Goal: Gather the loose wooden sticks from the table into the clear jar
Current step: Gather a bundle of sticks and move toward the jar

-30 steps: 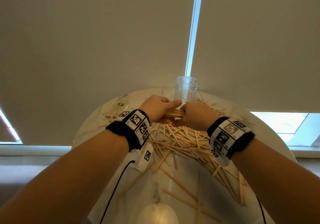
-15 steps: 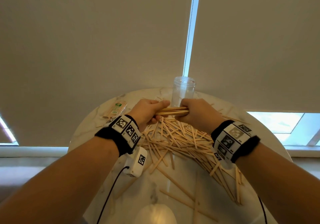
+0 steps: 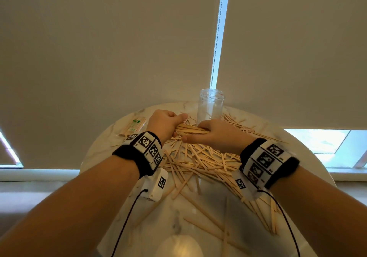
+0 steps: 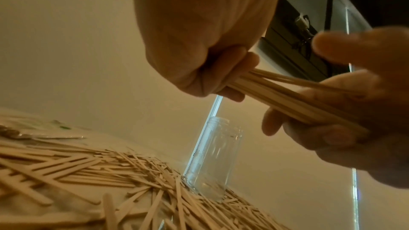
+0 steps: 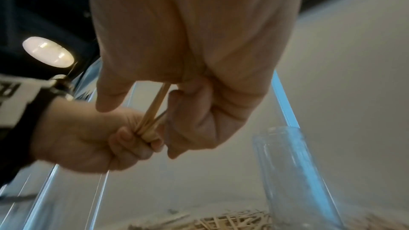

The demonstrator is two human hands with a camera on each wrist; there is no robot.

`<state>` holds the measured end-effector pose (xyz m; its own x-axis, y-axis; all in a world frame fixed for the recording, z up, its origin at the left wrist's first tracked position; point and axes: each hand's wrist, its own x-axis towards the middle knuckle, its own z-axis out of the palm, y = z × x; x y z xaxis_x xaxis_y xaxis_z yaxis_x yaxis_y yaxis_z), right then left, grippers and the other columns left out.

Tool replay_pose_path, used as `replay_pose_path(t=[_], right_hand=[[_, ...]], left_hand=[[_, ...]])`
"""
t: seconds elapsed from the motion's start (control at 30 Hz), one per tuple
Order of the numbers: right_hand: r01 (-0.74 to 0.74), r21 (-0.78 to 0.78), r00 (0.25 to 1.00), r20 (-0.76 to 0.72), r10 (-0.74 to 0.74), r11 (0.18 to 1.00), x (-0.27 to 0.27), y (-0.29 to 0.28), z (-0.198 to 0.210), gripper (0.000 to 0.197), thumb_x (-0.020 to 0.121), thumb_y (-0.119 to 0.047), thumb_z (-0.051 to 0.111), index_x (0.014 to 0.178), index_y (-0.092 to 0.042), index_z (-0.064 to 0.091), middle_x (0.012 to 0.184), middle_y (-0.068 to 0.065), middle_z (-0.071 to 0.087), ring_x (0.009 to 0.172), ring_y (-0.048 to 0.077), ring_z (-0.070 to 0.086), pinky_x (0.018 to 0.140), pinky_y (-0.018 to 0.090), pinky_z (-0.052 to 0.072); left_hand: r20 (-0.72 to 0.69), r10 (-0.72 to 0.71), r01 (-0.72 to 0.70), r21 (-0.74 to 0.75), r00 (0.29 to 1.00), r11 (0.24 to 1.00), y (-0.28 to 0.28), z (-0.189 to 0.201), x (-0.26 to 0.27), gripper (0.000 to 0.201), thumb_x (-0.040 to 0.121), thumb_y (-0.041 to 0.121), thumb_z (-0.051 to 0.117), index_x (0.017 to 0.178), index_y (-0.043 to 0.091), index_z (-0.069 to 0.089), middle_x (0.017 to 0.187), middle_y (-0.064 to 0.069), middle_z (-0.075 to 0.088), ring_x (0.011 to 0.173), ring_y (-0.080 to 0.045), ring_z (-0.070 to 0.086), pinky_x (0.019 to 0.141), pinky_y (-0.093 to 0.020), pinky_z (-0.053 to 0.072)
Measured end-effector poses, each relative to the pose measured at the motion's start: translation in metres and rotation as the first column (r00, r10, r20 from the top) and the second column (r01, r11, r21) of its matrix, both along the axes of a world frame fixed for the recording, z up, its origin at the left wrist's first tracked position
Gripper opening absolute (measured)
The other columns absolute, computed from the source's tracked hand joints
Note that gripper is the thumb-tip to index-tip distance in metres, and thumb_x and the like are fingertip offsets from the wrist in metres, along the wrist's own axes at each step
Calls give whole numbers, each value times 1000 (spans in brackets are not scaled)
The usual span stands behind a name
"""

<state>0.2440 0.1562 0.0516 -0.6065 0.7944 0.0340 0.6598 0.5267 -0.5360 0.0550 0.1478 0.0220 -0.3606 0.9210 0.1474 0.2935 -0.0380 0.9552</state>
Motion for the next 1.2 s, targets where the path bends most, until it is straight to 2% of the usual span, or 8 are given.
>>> replay_pose_path(t=[0.13,0.3,0.5,0.6,0.77,1.03,1.1,1.2], right_hand=[[26,-305,986,-151,-75,952,2,-3,8,78,81,-86,38,95,-15,67,73,-2,58,56,11,47,48,24,40],[202,330,978,-13,-210,922,-13,4,-9,75,99,-66,14,73,-16,63,63,0,60,62,15,60,62,28,44],[204,438,952,118,-281,876,2,13,-1,48,104,-39,27,70,-16,52,64,1,52,59,19,54,52,29,40],[232,433,929,166,-330,871,19,33,17,43,104,-37,31,77,-13,55,69,3,52,59,18,52,54,30,45],[502,442,835,-25,-550,743,43,98,62,45,96,-44,40,69,-11,54,62,5,50,52,21,44,49,27,30],[285,647,745,314,-588,707,-2,177,88,29,98,-30,46,80,-13,62,72,2,57,63,19,54,54,27,38],[172,629,726,439,-529,758,-20,191,80,27,99,-31,46,90,-14,65,75,0,57,74,21,60,63,30,46],[46,497,685,616,-389,867,-44,210,68,34,99,-39,51,97,-11,69,83,2,62,81,21,60,76,32,52]], left_hand=[[-36,9,-9,12,999,1000,3,0,0,37,84,44,75,69,10,71,49,-2,58,39,-14,49,45,-22,38],[168,-89,99,-52,982,994,2,14,21,35,97,40,59,90,7,71,71,-7,67,45,-12,55,41,-21,42],[-117,-223,204,-154,968,967,4,20,26,41,105,41,41,93,13,69,71,-3,68,47,-10,55,43,-20,42],[-85,-240,229,-123,967,966,17,25,25,51,104,50,36,97,11,68,76,-5,72,54,-13,60,49,-23,47],[-88,-187,173,-141,979,975,64,38,18,33,98,35,59,116,8,60,101,-7,70,86,-19,68,75,-31,60],[-364,-242,151,-261,899,953,159,41,41,125,70,57,81,157,11,5,158,-15,29,139,-32,37,110,-41,38],[-298,-250,172,-266,921,949,178,34,45,137,62,61,84,157,11,-2,154,-18,36,136,-32,43,107,-43,42],[-197,-300,253,-230,933,940,199,15,45,97,56,66,85,126,8,51,101,-14,68,82,-25,64,68,-32,50]])
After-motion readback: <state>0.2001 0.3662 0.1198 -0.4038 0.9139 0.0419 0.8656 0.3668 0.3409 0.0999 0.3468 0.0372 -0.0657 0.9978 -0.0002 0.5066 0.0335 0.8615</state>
